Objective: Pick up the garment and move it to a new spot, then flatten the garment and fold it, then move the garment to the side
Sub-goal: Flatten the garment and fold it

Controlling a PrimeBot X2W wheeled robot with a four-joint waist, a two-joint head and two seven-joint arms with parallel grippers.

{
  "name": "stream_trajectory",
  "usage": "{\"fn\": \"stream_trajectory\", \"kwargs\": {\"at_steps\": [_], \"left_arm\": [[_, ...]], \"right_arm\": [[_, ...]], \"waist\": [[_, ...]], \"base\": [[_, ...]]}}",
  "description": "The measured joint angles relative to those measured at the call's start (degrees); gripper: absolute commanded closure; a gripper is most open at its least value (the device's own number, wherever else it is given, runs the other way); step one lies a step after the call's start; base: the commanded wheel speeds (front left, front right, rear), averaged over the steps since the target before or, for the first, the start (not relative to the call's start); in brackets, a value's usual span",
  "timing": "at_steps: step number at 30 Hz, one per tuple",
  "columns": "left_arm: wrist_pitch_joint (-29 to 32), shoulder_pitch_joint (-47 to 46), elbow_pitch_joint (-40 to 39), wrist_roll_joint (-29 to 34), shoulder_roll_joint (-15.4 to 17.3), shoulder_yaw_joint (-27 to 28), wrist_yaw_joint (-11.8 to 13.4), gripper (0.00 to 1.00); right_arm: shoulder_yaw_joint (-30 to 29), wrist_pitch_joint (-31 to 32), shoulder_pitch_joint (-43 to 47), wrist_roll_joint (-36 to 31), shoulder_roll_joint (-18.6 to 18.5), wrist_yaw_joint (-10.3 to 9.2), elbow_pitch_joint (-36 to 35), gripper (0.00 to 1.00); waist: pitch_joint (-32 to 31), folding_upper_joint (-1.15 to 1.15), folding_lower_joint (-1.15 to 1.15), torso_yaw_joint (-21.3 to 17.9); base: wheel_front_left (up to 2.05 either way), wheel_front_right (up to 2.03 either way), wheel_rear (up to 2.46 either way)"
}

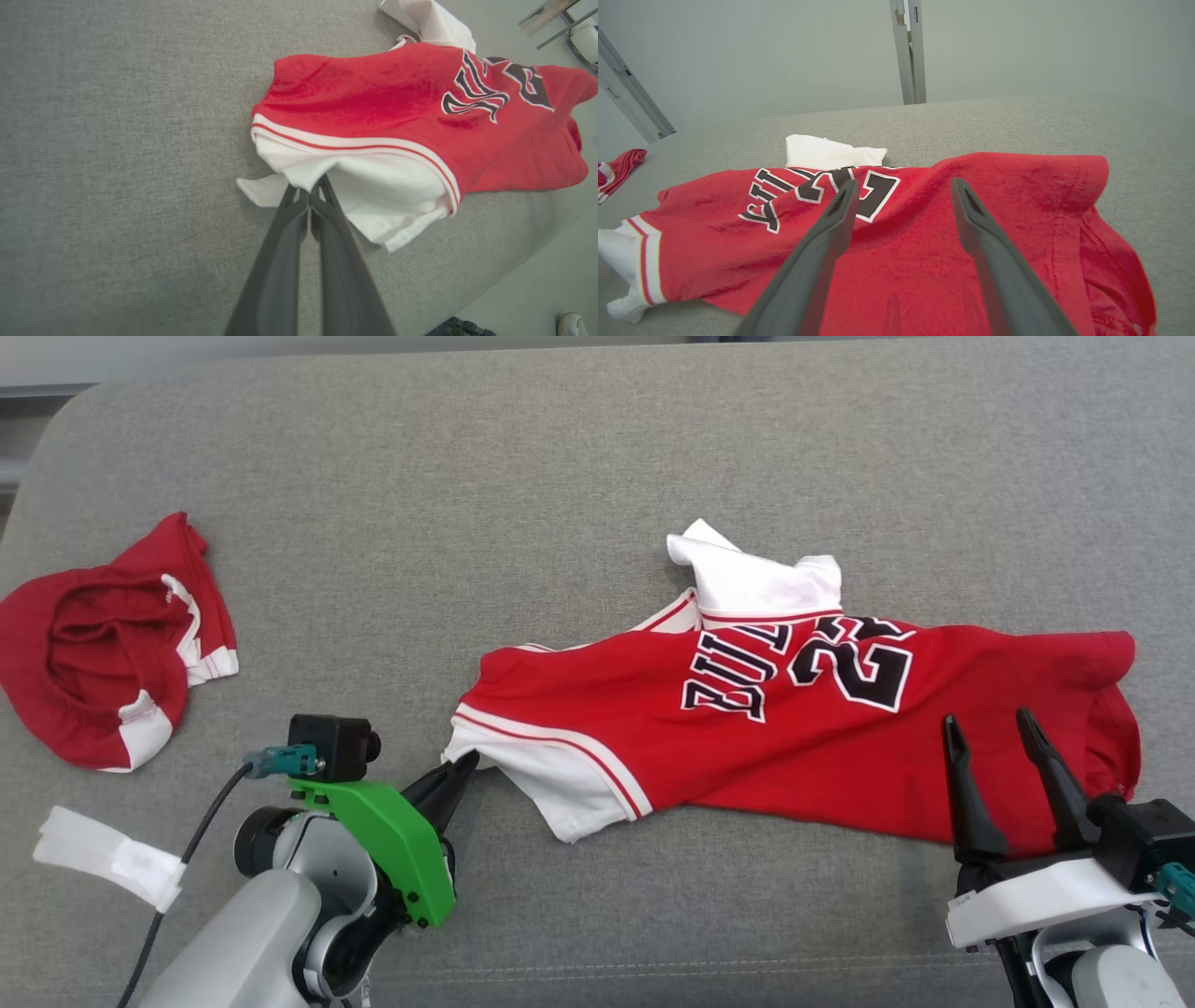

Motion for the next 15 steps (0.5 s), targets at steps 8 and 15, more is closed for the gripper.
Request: {"fn": "stream_trajectory", "kwargs": {"at_steps": [8,15], "left_arm": [[-0.1,-7.6,15.8,-1.4,-5.9,0.2,-2.1,1.00],[-3.1,-11.2,25.2,-2.0,-9.1,0.7,-3.7,1.00]], "right_arm": [[0.0,-0.3,-0.3,0.5,0.0,0.00,0.8,0.00],[0.1,-0.3,-0.3,0.7,-0.2,0.00,1.1,0.00]], "waist": [[0.2,0.00,0.00,-2.9],[0.0,0.00,0.00,-4.2]], "base": [[0.00,0.00,0.00],[0.00,0.00,0.00]]}}
